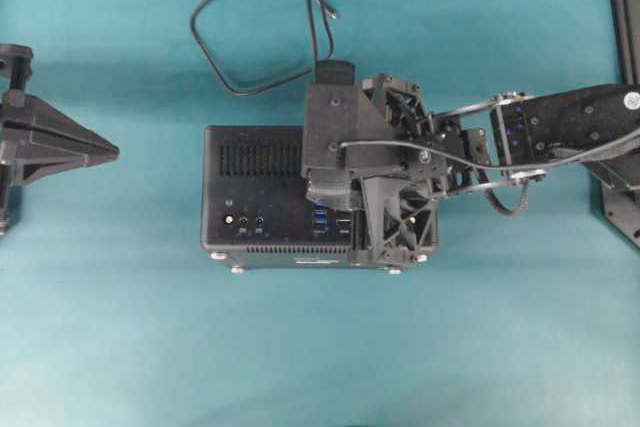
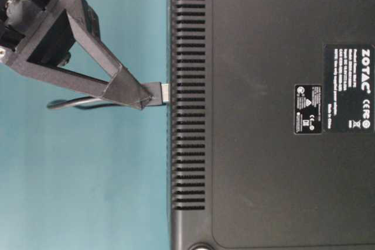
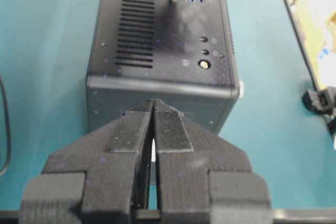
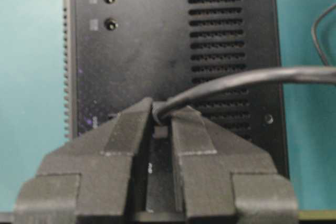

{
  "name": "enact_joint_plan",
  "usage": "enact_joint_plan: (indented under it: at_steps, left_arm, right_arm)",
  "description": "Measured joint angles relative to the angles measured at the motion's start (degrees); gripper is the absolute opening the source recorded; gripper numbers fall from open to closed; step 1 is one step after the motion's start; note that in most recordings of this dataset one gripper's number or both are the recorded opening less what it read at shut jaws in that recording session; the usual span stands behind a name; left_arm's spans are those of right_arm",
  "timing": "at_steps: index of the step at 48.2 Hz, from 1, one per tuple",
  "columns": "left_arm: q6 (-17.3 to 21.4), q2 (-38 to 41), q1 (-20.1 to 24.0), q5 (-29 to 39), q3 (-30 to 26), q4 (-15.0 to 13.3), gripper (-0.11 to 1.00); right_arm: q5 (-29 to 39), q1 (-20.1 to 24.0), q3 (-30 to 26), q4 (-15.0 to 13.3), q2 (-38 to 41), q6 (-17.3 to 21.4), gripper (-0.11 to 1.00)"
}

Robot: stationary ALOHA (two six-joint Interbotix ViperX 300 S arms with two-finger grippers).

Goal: Insert the USB into the PC box with both arms.

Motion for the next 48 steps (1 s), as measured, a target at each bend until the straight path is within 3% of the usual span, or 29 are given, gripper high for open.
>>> enact_joint_plan:
  at_steps: [26, 48]
  left_arm:
    - [-0.09, -0.09, 0.00, 0.00, 0.00, 0.09, 0.00]
    - [-0.26, -0.09, 0.00, 0.00, 0.18, 0.09, 0.00]
  right_arm:
    - [0.00, 0.79, 0.00, 0.70, 0.00, 0.00, 0.11]
    - [-0.09, 0.53, 0.09, -0.44, 0.00, 0.00, 0.11]
